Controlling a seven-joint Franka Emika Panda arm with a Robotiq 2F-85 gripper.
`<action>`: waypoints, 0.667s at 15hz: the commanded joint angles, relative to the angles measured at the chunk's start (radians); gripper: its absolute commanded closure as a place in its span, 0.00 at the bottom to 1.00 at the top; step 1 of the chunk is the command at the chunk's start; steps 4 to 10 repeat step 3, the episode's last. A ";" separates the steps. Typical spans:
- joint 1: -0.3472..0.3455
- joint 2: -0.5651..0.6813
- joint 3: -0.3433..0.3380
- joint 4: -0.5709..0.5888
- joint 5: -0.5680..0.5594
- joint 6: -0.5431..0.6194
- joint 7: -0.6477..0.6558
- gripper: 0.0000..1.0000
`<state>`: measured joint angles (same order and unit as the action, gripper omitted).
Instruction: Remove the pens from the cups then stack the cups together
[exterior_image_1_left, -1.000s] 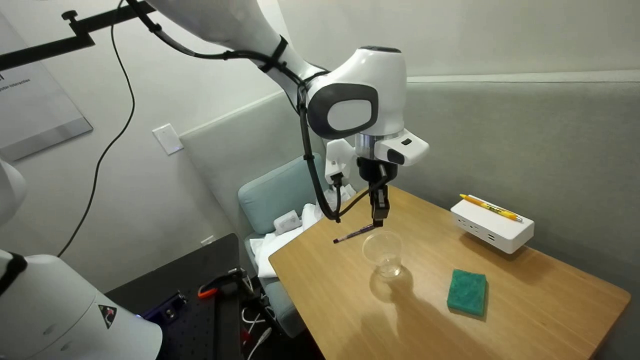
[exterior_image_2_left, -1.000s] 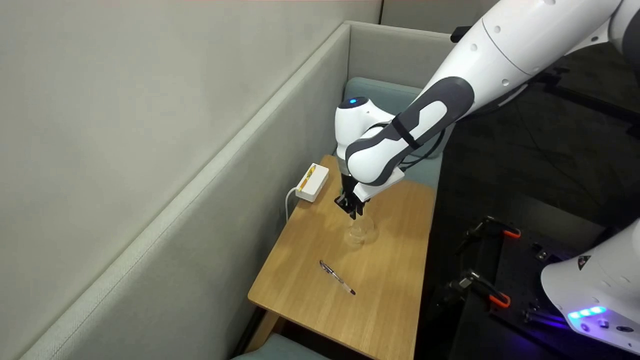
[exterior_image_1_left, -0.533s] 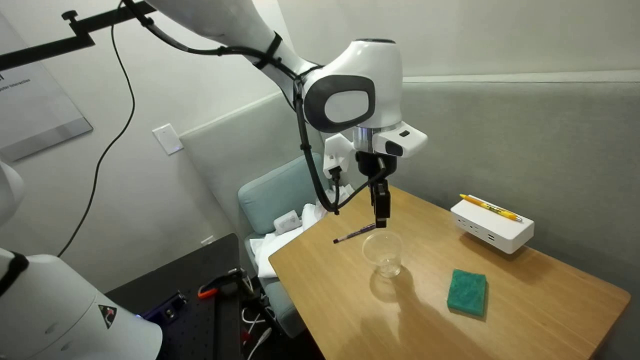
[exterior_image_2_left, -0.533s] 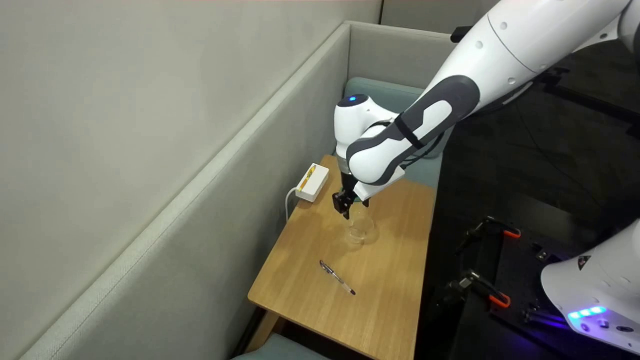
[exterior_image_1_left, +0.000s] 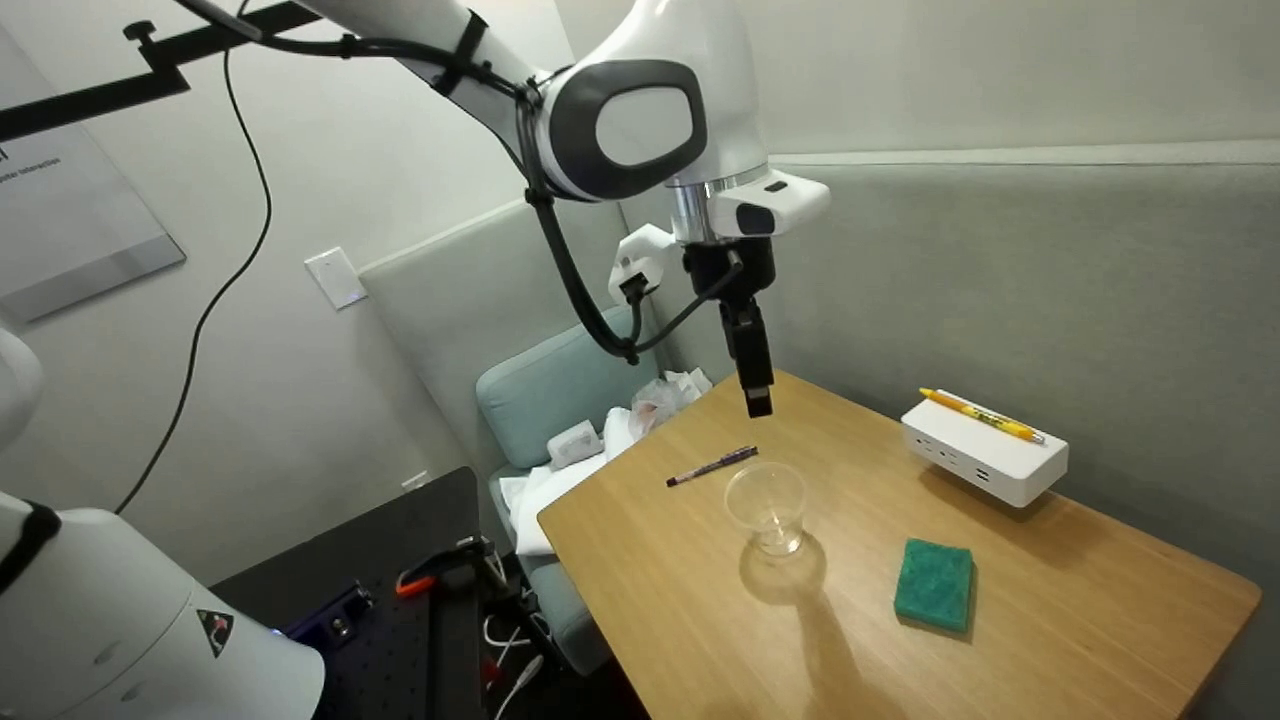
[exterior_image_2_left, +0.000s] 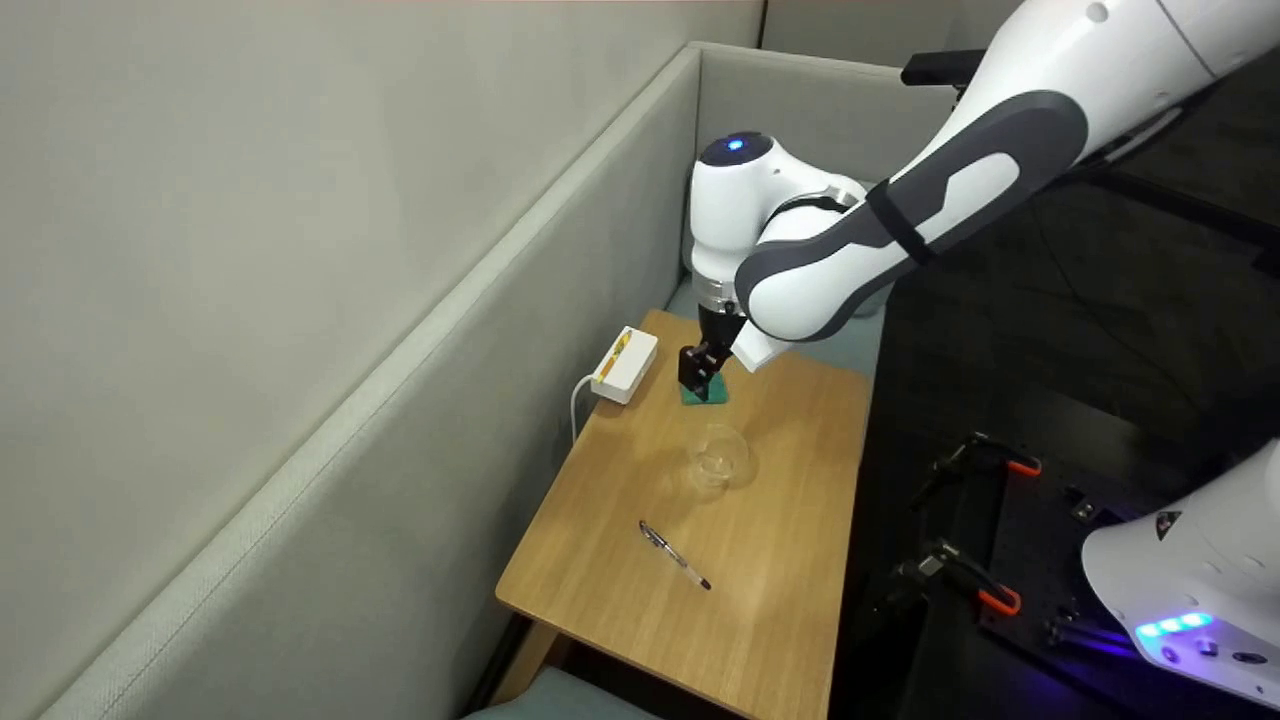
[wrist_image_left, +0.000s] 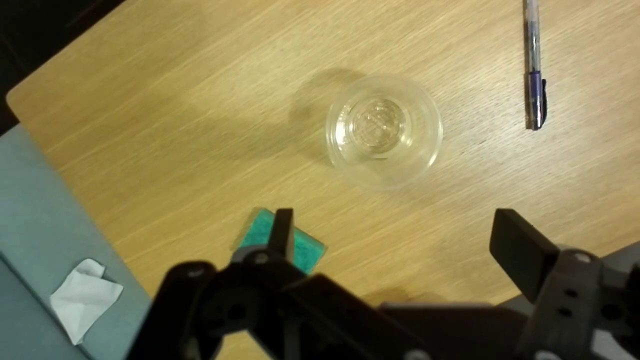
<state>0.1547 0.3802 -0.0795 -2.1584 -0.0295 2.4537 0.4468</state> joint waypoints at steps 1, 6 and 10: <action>0.012 -0.082 -0.010 -0.071 -0.051 0.019 0.050 0.00; 0.008 -0.097 -0.007 -0.081 -0.066 0.028 0.062 0.00; 0.008 -0.097 -0.007 -0.081 -0.066 0.028 0.062 0.00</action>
